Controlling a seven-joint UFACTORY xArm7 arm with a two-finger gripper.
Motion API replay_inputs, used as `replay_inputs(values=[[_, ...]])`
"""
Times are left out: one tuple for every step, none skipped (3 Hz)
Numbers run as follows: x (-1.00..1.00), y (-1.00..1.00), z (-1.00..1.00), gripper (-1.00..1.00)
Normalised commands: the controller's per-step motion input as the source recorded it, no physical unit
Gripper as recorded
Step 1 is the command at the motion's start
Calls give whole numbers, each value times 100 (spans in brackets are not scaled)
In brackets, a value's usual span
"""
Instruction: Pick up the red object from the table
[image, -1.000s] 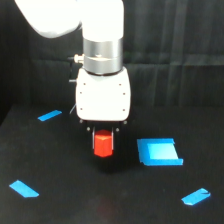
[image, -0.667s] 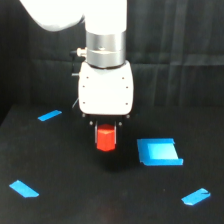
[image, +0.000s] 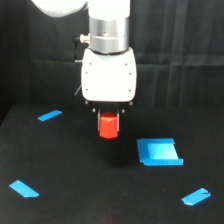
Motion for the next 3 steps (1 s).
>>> replay_inputs(values=[[-8,9,51,-100],[1,2,27,-95],[-5,-3,15,-99]])
